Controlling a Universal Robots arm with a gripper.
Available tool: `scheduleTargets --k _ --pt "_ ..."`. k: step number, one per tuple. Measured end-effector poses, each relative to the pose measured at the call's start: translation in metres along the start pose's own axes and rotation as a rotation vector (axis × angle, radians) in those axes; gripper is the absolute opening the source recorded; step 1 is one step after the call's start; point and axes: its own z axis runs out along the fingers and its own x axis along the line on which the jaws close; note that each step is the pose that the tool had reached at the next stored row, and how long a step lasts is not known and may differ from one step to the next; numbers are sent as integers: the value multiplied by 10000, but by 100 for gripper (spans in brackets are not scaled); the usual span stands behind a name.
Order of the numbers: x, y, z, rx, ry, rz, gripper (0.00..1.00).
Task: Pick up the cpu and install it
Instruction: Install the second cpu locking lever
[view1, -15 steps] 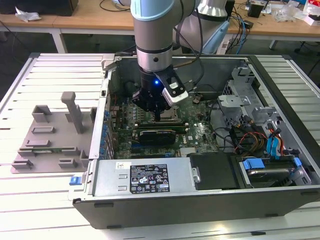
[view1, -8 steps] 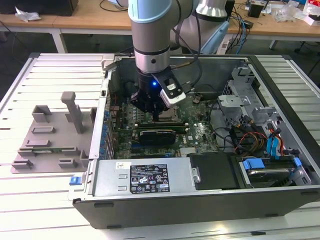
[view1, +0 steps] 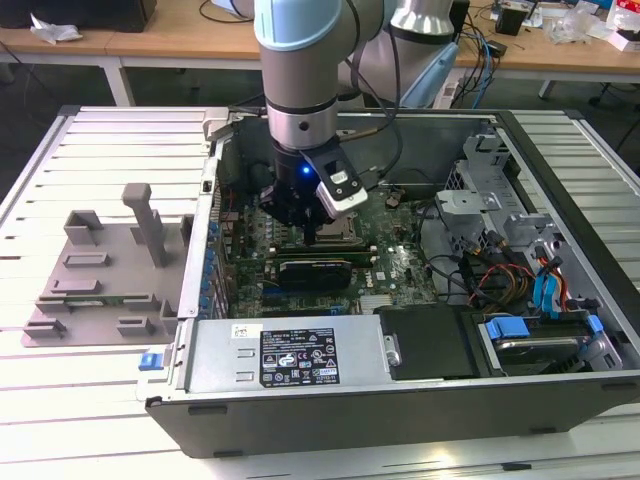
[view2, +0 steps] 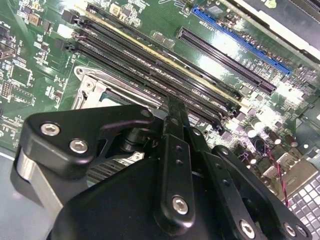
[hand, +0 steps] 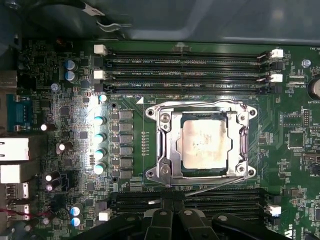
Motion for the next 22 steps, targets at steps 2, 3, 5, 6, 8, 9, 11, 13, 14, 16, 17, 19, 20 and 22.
scheduleTargets --k 2,3,5,6,8,9,11,13,14,16,17,19,20,22 --pt "4 0 8 1 -1 14 11" --pt "11 1 15 3 1 32 11" --pt "35 1 30 8 3 105 11" --pt "42 1 35 11 4 138 11" --pt "53 1 47 -33 8 264 11" --pt "61 2 49 -120 1 304 11" --pt "74 2 51 -208 -14 321 11" --pt "89 0 54 -371 -42 333 11" --pt "91 -12 57 -393 -45 336 11" --pt "92 -67 63 -495 -49 345 11" --pt "95 -83 71 -587 -65 352 11" --pt "113 -99 81 -851 -118 374 11" --pt "119 -102 83 -905 -130 378 11" --pt "170 -111 103 -1053 -170 390 11"
